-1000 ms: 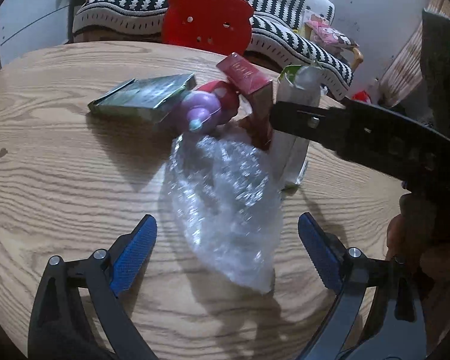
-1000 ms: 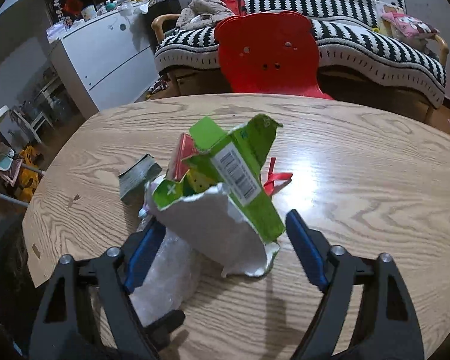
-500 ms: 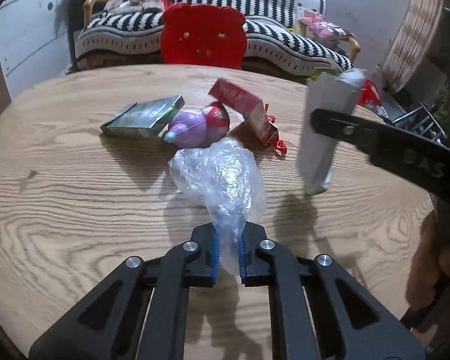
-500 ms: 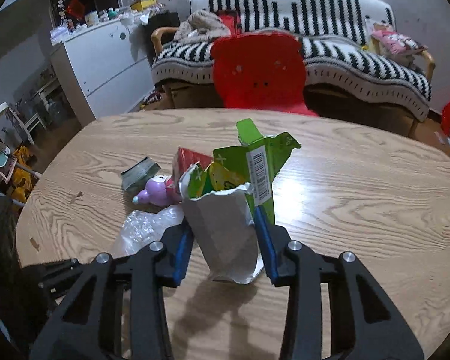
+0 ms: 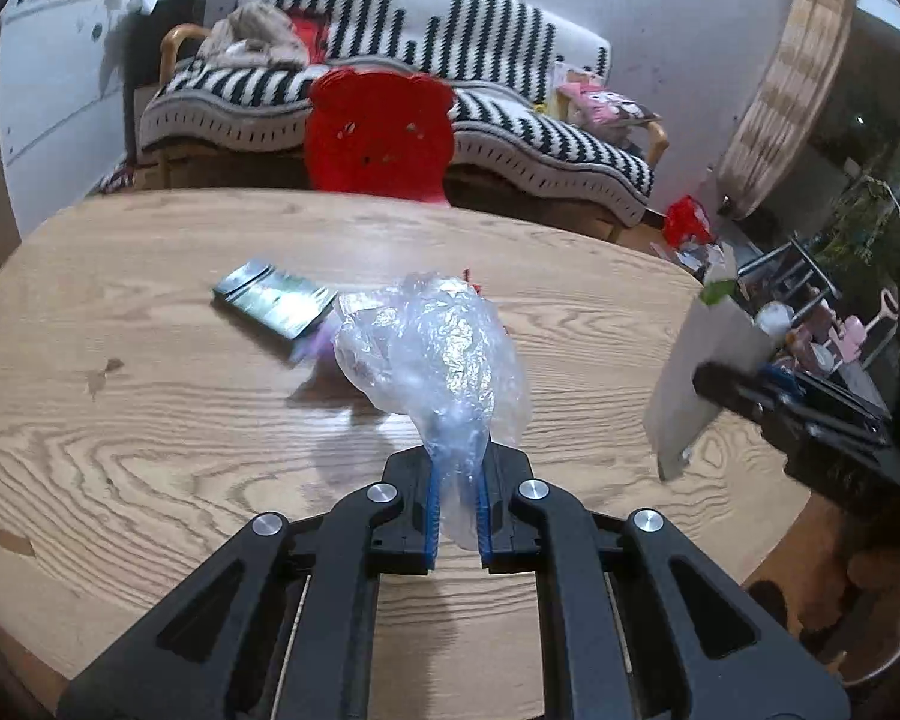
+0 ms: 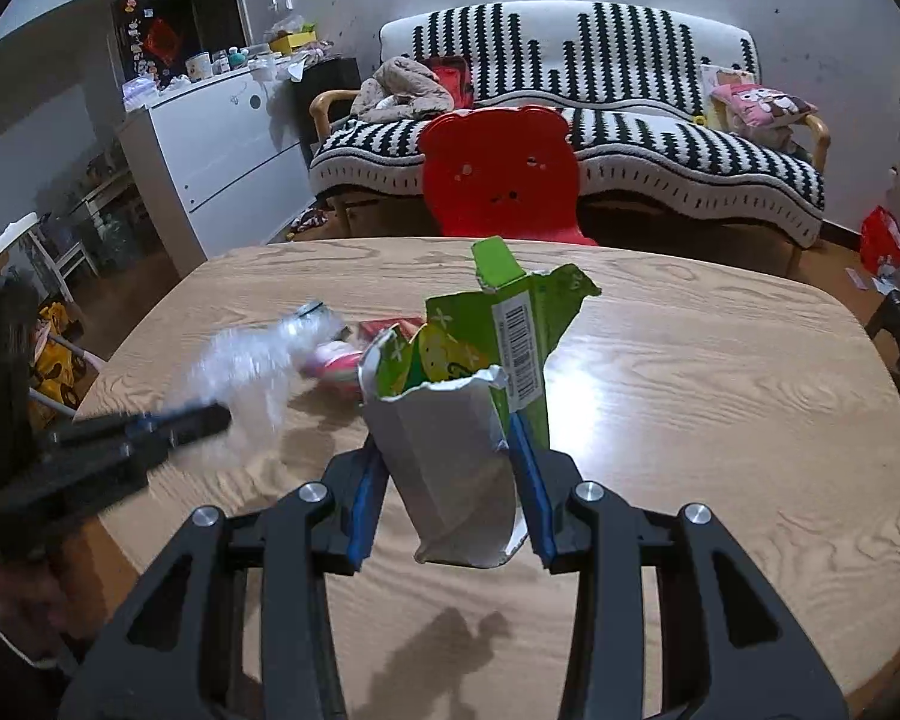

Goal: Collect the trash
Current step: 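Carry both items over the black bin and open both tools to drop them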

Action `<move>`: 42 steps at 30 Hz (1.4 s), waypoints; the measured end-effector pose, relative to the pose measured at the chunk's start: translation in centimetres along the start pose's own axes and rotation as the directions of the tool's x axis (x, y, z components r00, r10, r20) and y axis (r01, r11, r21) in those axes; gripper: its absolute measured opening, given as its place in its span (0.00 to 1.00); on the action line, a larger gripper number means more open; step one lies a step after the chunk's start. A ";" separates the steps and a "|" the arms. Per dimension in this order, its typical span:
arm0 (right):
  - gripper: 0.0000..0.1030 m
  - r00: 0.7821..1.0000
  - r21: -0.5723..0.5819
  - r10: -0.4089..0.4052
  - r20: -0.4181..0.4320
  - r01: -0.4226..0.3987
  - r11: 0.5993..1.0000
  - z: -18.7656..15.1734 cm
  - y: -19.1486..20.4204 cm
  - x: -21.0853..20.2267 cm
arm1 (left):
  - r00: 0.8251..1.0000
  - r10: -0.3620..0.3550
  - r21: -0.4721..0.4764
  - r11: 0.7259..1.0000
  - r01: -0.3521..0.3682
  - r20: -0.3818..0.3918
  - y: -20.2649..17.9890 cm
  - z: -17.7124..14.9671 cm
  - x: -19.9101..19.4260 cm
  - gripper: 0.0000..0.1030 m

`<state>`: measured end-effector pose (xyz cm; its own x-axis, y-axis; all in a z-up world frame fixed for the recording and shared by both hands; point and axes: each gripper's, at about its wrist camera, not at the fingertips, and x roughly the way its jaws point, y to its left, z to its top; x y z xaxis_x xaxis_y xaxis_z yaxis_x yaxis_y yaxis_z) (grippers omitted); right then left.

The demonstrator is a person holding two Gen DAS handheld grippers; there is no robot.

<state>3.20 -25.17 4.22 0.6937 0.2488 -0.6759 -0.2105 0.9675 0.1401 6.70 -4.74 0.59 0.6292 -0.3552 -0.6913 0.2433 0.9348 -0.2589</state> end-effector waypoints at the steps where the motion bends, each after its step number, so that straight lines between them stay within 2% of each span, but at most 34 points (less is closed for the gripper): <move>1: 0.38 1.000 0.004 -0.006 0.000 0.006 1.000 -0.5 -0.4 -0.5 | 1.000 -0.001 0.011 1.000 0.001 -0.002 -0.6 0.0 0.0 0.08; 5: 0.38 0.999 0.041 -0.046 -0.010 0.046 0.998 -3.3 -3.3 -3.2 | 0.999 -0.023 0.058 0.998 0.024 -0.026 -4.0 -1.1 0.8 0.08; 10: 0.39 0.990 0.084 -0.140 -0.033 0.143 0.986 -7.3 -8.0 -6.5 | 0.993 -0.097 0.156 0.982 0.107 -0.069 -10.4 -3.1 2.1 0.08; 14: 0.39 0.974 0.166 -0.222 -0.052 0.228 0.959 -11.4 -13.1 -10.0 | 0.977 -0.177 0.268 0.941 0.204 -0.121 -18.0 -6.3 3.0 0.08; 16: 0.39 0.960 0.215 -0.271 -0.069 0.280 0.936 -13.8 -15.6 -11.9 | 0.963 -0.215 0.304 0.917 0.256 -0.164 -21.7 -8.4 3.6 0.08; 18: 0.39 0.940 0.288 -0.329 -0.087 0.340 0.895 -17.0 -18.5 -14.6 | 0.929 -0.284 0.348 0.868 0.355 -0.238 -26.5 -11.3 4.1 0.08; 20: 0.39 0.921 0.354 -0.375 -0.105 0.387 0.851 -19.8 -20.9 -17.1 | 0.902 -0.322 0.391 0.820 0.418 -0.289 -30.3 -13.9 4.1 0.08; 23: 0.39 0.888 0.445 -0.432 -0.156 0.453 0.772 -24.9 -24.4 -20.5 | 0.837 -0.384 0.409 0.742 0.531 -0.390 -35.6 -17.9 4.3 0.08; 25: 0.39 0.861 0.489 -0.458 -0.221 0.504 0.712 -28.8 -26.7 -22.0 | 0.814 -0.394 0.419 0.711 0.564 -0.427 -37.8 -19.9 4.7 0.08; 26: 0.39 0.852 0.504 -0.460 -0.250 0.520 0.690 -30.5 -27.6 -22.3 | 0.796 -0.399 0.423 0.690 0.587 -0.454 -39.3 -21.3 5.1 0.08; 28: 0.39 0.827 0.531 -0.457 -0.327 0.561 0.635 -34.2 -29.6 -22.9 | 0.770 -0.400 0.417 0.669 0.616 -0.497 -41.3 -23.5 6.0 0.08; 29: 0.39 0.822 0.541 -0.452 -0.346 0.569 0.620 -35.4 -30.2 -23.1 | 0.748 -0.402 0.402 0.658 0.637 -0.528 -42.4 -24.9 6.6 0.08; 31: 0.39 0.812 0.562 -0.442 -0.381 0.583 0.586 -37.5 -31.6 -23.5 | 0.724 -0.393 0.390 0.646 0.656 -0.567 -44.1 -27.1 7.6 0.08; 33: 0.39 0.807 0.589 -0.426 -0.409 0.590 0.552 -39.0 -32.8 -24.1 | 0.716 -0.373 0.396 0.639 0.659 -0.590 -44.9 -28.6 8.4 0.08; 35: 0.39 0.811 0.620 -0.417 -0.409 0.583 0.525 -40.0 -33.8 -24.8 | 0.706 -0.347 0.407 0.627 0.664 -0.617 -45.9 -30.2 9.6 0.08; 37: 0.40 0.814 0.632 -0.412 -0.409 0.578 0.515 -40.1 -34.1 -24.8 | 0.707 -0.328 0.414 0.629 0.658 -0.626 -46.6 -31.0 10.4 0.08; 39: 0.40 0.813 0.630 -0.407 -0.417 0.581 0.515 -40.4 -34.0 -24.7 | 0.698 -0.327 0.403 0.630 0.664 -0.637 -46.6 -31.4 10.9 0.08; 42: 0.40 0.811 0.630 -0.398 -0.428 0.584 0.511 -39.7 -34.1 -24.0 | 0.698 -0.326 0.412 0.622 0.666 -0.637 -47.2 -31.6 11.5 0.08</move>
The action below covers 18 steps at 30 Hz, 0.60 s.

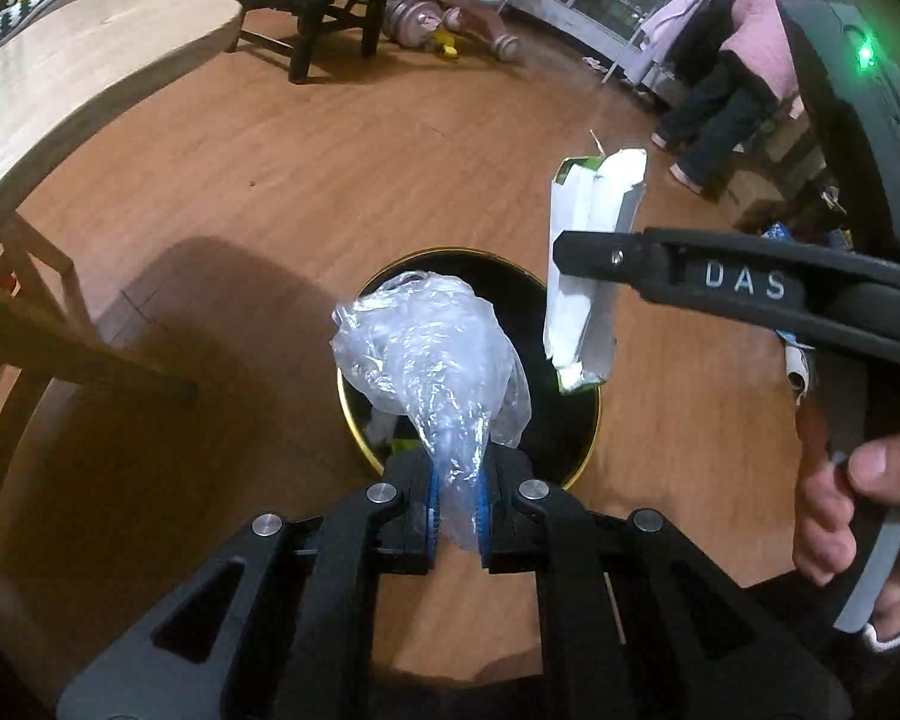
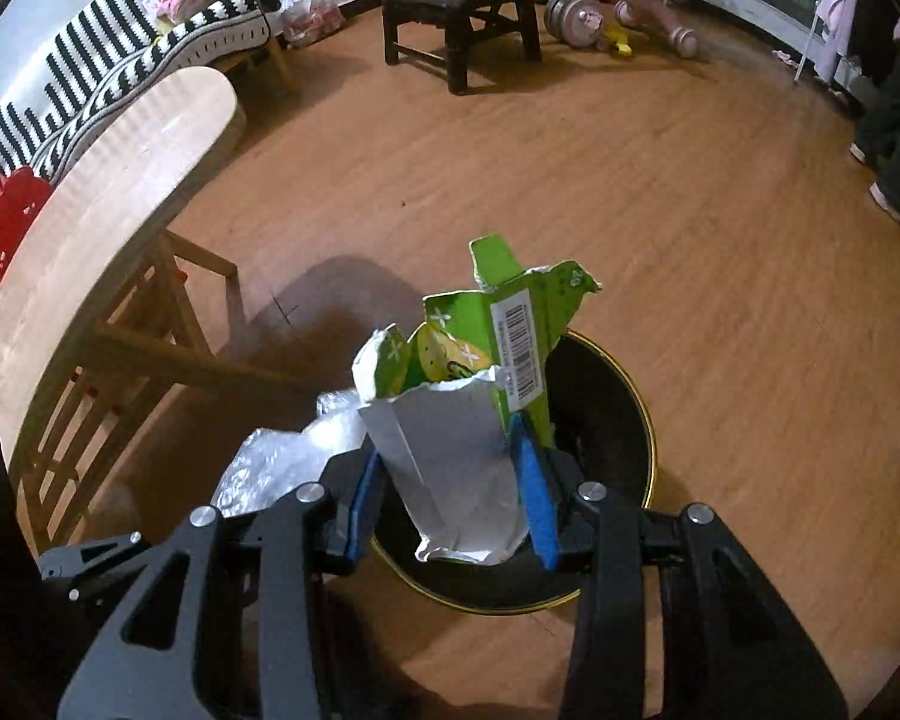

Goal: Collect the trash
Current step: 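Carry both items over the black bin and open both tools to drop them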

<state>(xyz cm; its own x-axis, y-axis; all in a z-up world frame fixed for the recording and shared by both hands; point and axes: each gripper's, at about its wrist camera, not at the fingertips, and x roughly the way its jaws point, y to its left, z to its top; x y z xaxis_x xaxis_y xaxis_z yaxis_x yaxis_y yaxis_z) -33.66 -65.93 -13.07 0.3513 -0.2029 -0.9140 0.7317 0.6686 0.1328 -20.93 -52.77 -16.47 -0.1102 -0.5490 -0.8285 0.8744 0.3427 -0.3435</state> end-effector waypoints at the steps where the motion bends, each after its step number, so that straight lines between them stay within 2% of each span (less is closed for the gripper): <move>1: 0.40 1.000 0.005 0.001 -0.003 -0.001 1.000 0.2 0.1 0.1 | 1.000 0.001 0.002 1.000 -0.001 -0.002 -0.1 0.0 0.3 0.08; 10: 0.43 1.000 0.016 -0.003 -0.006 0.003 1.000 1.0 0.3 0.4 | 0.999 -0.029 0.007 1.000 0.030 -0.015 -0.5 0.0 1.6 0.09; 14: 0.62 1.000 0.020 -0.019 0.002 0.019 1.000 0.9 0.2 0.2 | 1.000 -0.021 0.024 0.999 0.022 -0.007 -0.7 0.1 2.1 0.13; 15: 0.62 1.000 0.022 -0.019 0.002 0.019 1.000 0.9 0.0 0.3 | 1.000 -0.020 0.021 1.000 0.020 -0.004 -0.6 0.0 2.0 0.25; 16: 0.62 1.000 0.026 -0.017 0.002 0.017 1.000 0.9 0.0 0.2 | 1.000 -0.019 0.016 1.000 0.019 0.003 -0.5 -0.2 1.9 0.48; 18: 0.68 1.000 0.030 -0.021 0.003 0.021 0.999 1.0 -0.1 0.3 | 1.000 -0.011 0.011 1.000 0.010 0.022 -0.6 -0.2 1.5 0.70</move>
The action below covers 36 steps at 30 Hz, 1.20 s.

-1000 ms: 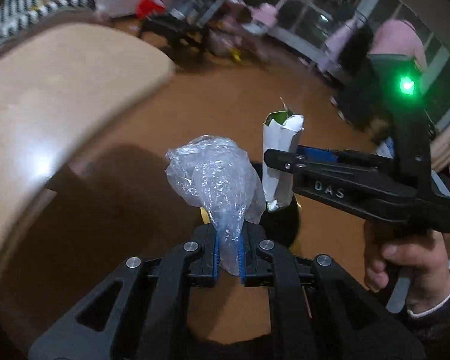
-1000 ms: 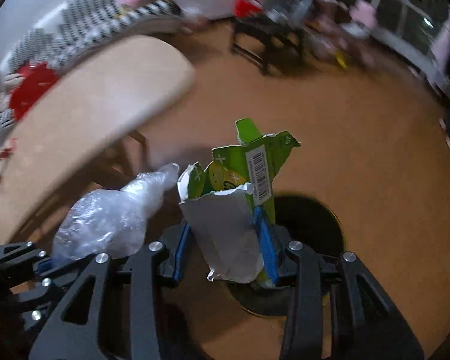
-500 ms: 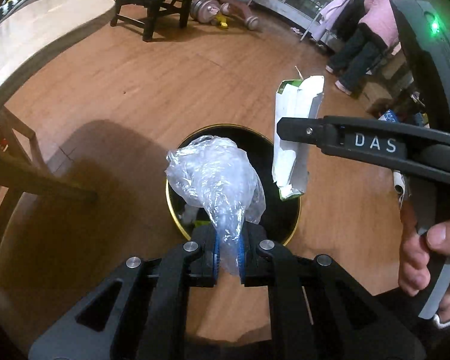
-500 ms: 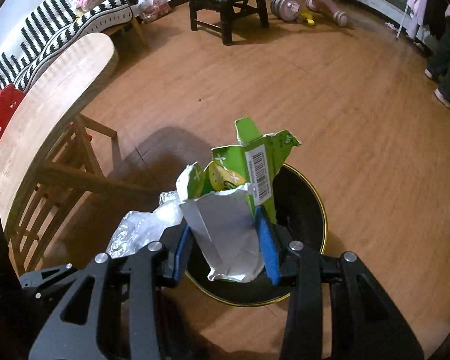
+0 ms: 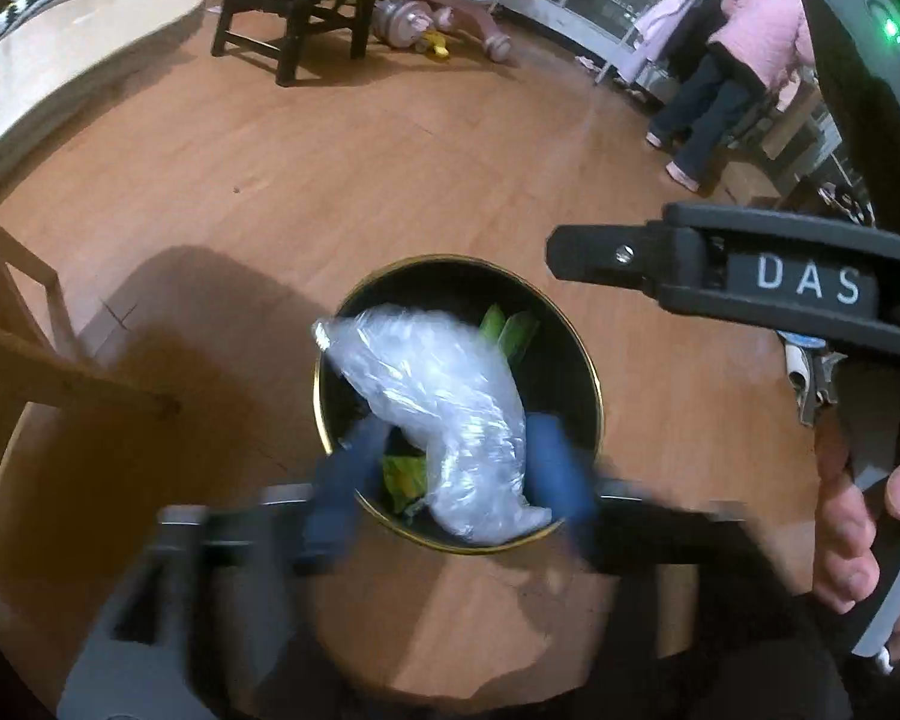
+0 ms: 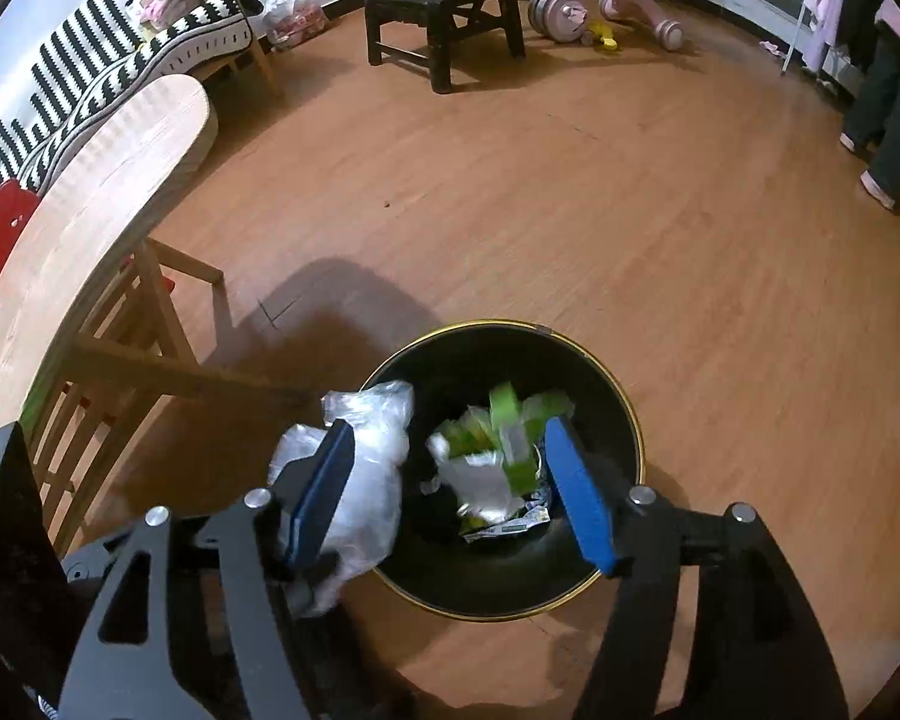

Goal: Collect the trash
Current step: 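Carry both items over the black bin and open both tools to drop them, then move both open tools back over the table trash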

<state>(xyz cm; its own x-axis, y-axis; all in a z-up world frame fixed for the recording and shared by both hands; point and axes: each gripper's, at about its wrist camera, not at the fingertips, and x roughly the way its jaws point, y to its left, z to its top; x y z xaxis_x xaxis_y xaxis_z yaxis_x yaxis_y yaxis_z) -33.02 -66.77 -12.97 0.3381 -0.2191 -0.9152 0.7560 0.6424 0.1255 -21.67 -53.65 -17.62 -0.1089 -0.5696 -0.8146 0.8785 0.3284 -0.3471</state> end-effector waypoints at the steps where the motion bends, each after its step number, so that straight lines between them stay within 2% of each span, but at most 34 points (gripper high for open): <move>1: 0.68 1.000 0.001 -0.005 0.005 0.005 1.000 0.1 0.1 -0.1 | 1.000 -0.004 0.004 1.000 0.004 0.017 0.0 0.0 -0.3 0.71; 7: 0.70 0.999 -0.012 0.007 0.046 -0.007 1.000 0.4 1.2 -1.0 | 1.000 -0.012 -0.013 1.000 0.012 0.018 0.7 0.4 -1.8 0.71; 10: 0.70 0.994 -0.040 0.056 0.090 -0.052 0.998 1.1 3.5 -2.2 | 0.998 -0.008 -0.041 0.999 0.010 0.060 2.5 0.9 -5.3 0.73; 12: 0.70 0.989 -0.085 0.085 0.121 -0.075 0.994 1.6 6.0 -3.2 | 0.995 0.033 -0.062 0.998 -0.027 0.097 4.3 1.1 -8.0 0.76; 15: 0.70 0.972 -0.173 0.174 0.158 -0.146 0.974 2.3 11.2 -4.7 | 0.979 0.126 -0.101 0.989 -0.111 0.157 7.8 1.1 -12.9 0.77; 18: 0.70 0.950 -0.279 0.261 0.173 -0.207 0.938 2.9 17.8 -6.4 | 0.944 0.242 -0.182 0.962 -0.204 0.225 12.7 0.1 -18.5 0.80; 22: 0.74 0.911 -0.413 0.389 0.139 -0.304 0.859 2.7 28.1 -7.6 | 0.886 0.391 -0.339 0.892 -0.299 0.248 20.7 -2.9 -26.0 0.82; 25: 0.74 0.880 -0.509 0.471 0.059 -0.379 0.773 1.7 37.7 -7.7 | 0.827 0.513 -0.470 0.803 -0.366 0.232 26.9 -6.7 -31.4 0.83; 26: 0.74 0.873 -0.525 0.487 0.031 -0.401 0.751 1.5 40.0 -7.6 | 0.812 0.538 -0.503 0.778 -0.376 0.225 28.3 -7.7 -32.7 0.83; 28: 0.75 0.846 -0.544 0.532 -0.038 -0.464 0.699 0.7 45.3 -7.5 | 0.776 0.599 -0.593 0.704 -0.391 0.199 32.2 -10.9 -36.0 0.84; 30: 0.75 0.809 -0.537 0.574 -0.127 -0.543 0.646 -0.2 51.3 -6.9 | 0.758 0.629 -0.662 0.645 -0.382 0.175 35.2 -13.6 -38.3 0.84; 31: 0.75 0.800 -0.535 0.581 -0.148 -0.559 0.634 -0.6 53.1 -6.9 | 0.746 0.644 -0.693 0.615 -0.376 0.167 36.7 -15.0 -39.5 0.84; 34: 0.75 0.781 -0.536 0.587 -0.213 -0.596 0.598 -1.7 60.1 -5.8 | 0.718 0.683 -0.731 0.557 -0.394 0.134 39.6 -17.5 -41.5 0.84; 36: 0.75 0.758 -0.497 0.596 -0.264 -0.636 0.590 -2.0 64.1 -4.3 | 0.708 0.697 -0.740 0.537 -0.405 0.118 41.8 -18.5 -42.3 0.84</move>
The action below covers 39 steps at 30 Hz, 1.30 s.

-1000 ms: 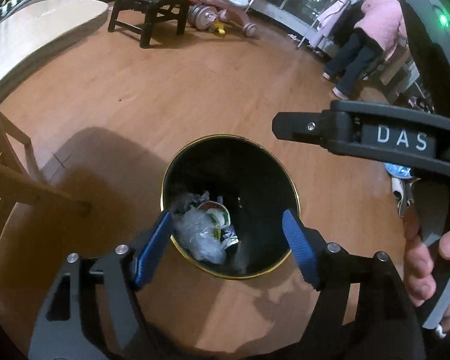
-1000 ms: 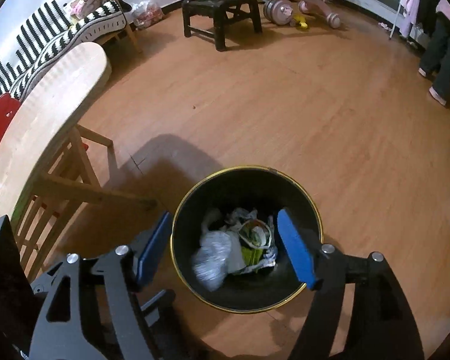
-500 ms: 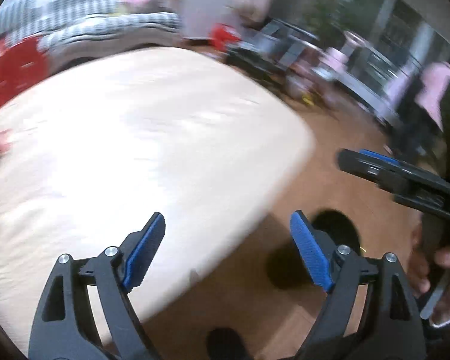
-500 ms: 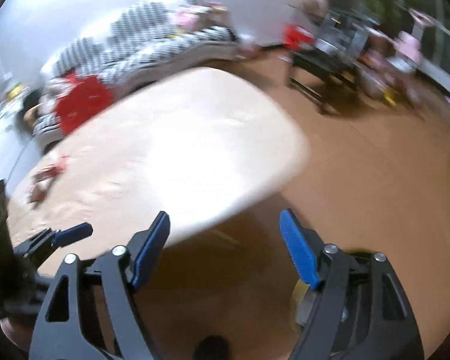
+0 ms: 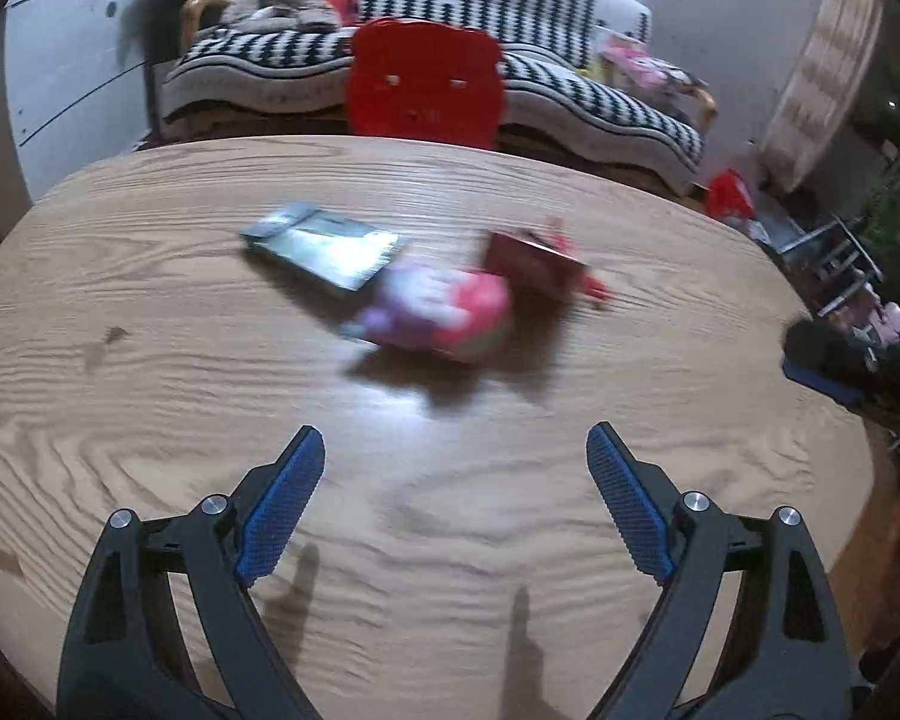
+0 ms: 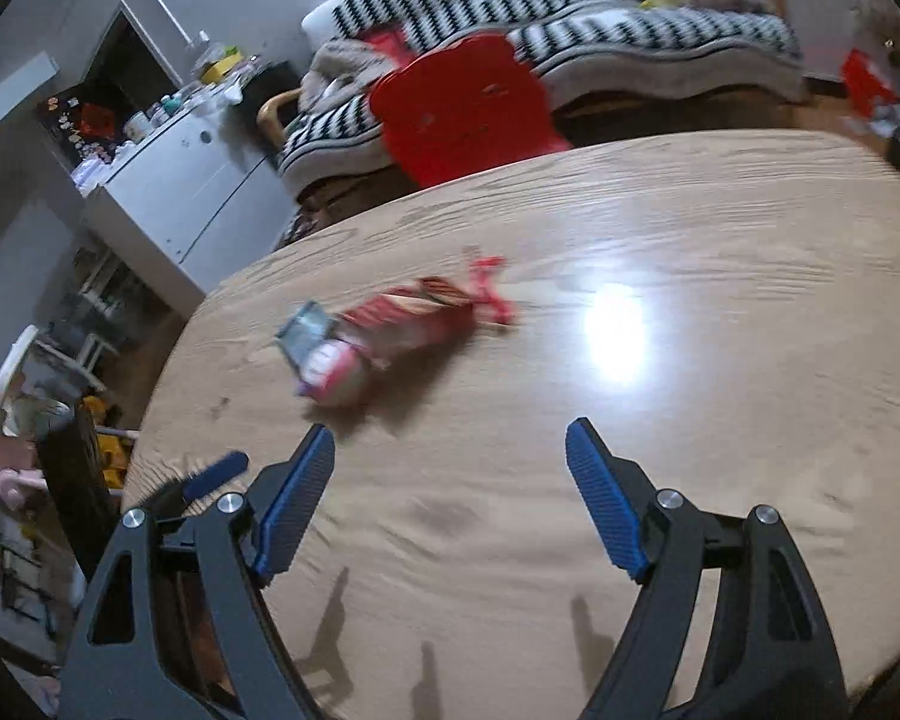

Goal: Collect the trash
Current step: 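Move both open tools back over the table trash, then grasp the purple-pink toy with the left tool while the right tool grasps the red cigarette pack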

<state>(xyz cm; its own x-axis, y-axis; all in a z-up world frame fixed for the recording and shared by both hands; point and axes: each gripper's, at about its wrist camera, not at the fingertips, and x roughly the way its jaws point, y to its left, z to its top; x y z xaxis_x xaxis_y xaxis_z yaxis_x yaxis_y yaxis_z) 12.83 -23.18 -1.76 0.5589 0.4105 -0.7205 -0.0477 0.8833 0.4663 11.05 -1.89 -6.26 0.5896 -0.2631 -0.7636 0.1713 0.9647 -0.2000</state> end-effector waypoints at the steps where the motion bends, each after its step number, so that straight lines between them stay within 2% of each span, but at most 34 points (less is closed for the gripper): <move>1: 0.75 1.000 0.021 0.020 -0.016 -0.020 1.000 0.6 0.4 1.2 | 1.000 0.005 -0.008 1.000 -0.005 -0.002 1.1 0.4 0.5 0.84; 4: 0.75 0.996 0.097 0.072 -0.056 -0.067 0.993 2.5 0.6 5.0 | 1.000 -0.017 -0.007 1.000 0.017 -0.001 1.7 1.7 2.3 0.84; 8: 0.75 0.989 0.193 0.117 -0.093 -0.097 0.976 3.8 -0.5 8.5 | 1.000 -0.011 0.007 1.000 0.011 -0.022 1.8 2.9 5.6 0.84; 10: 0.75 0.978 0.251 0.178 -0.113 -0.145 0.957 4.0 -1.4 9.5 | 0.998 -0.026 -0.007 1.000 0.026 -0.054 1.6 3.3 6.5 0.84; 14: 0.75 0.971 0.294 0.213 -0.113 -0.172 0.940 4.9 -1.8 10.9 | 0.999 -0.023 0.034 0.999 0.024 -0.037 0.7 4.0 7.3 0.84; 16: 0.74 0.962 0.329 0.248 -0.113 -0.199 0.923 5.4 -2.0 11.7 | 0.999 -0.036 0.019 0.999 0.037 -0.041 0.6 4.4 7.9 0.84; 17: 0.71 0.959 0.338 0.260 -0.113 -0.209 0.918 5.5 -2.0 12.0 | 0.999 -0.031 0.020 0.999 0.032 -0.035 0.6 4.4 8.0 0.84; 19: 0.56 0.955 0.339 0.272 -0.121 -0.218 0.915 5.6 -1.9 12.5 | 0.998 -0.039 0.030 0.999 0.040 -0.040 0.1 4.4 8.2 0.82; 20: 0.45 0.952 0.338 0.279 -0.122 -0.224 0.914 5.6 -1.8 12.6 | 0.998 -0.043 0.035 0.998 0.044 -0.037 -0.1 4.4 8.2 0.79; 21: 0.36 0.951 0.335 0.285 -0.117 -0.232 0.913 5.6 -1.6 12.5 | 0.999 -0.028 0.040 0.999 0.029 -0.031 -0.3 4.3 8.2 0.72; 23: 0.22 0.952 0.317 0.287 -0.106 -0.241 0.917 5.8 -1.4 12.1 | 0.999 -0.033 0.050 0.998 0.035 -0.032 -0.4 4.2 8.2 0.66; 26: 0.08 0.956 0.302 0.277 -0.097 -0.237 0.923 5.8 -1.4 11.3 | 0.998 -0.057 0.044 0.997 0.058 -0.035 -0.5 3.9 7.9 0.54; 29: 0.03 0.954 0.307 0.282 -0.102 -0.239 0.921 5.3 -1.7 11.0 | 0.999 -0.034 0.064 0.997 0.036 -0.031 -0.9 3.3 7.3 0.49; 34: 0.03 0.961 0.314 0.253 -0.107 -0.209 0.926 5.1 -2.0 10.7 | 0.997 -0.047 0.045 0.998 0.049 -0.054 -0.3 2.2 5.7 0.47; 36: 0.09 0.956 0.337 0.265 -0.128 -0.210 0.918 4.8 -2.3 11.0 | 0.997 -0.041 0.045 0.998 0.044 -0.061 0.0 1.7 5.2 0.47; 37: 0.18 0.953 0.353 0.269 -0.137 -0.207 0.913 4.6 -2.5 11.1 | 0.997 -0.034 0.042 0.998 0.037 -0.066 0.3 1.4 4.9 0.47; 38: 0.60 0.954 0.363 0.267 -0.139 -0.202 0.910 4.4 -2.7 11.2 | 0.997 -0.031 0.041 0.999 0.034 -0.069 0.5 1.2 4.7 0.47; 39: 0.90 0.958 0.372 0.253 -0.134 -0.188 0.909 4.2 -2.8 11.1 | 0.997 -0.028 0.039 0.999 0.031 -0.070 0.7 1.0 4.4 0.47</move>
<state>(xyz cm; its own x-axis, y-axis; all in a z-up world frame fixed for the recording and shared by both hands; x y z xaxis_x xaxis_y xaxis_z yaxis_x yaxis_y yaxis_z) 22.61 -22.07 -8.94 0.4122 0.6475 -0.6410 0.1598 0.6412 0.7505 14.55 -2.38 -9.09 0.5281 -0.2882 -0.7988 0.2199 0.9550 -0.1992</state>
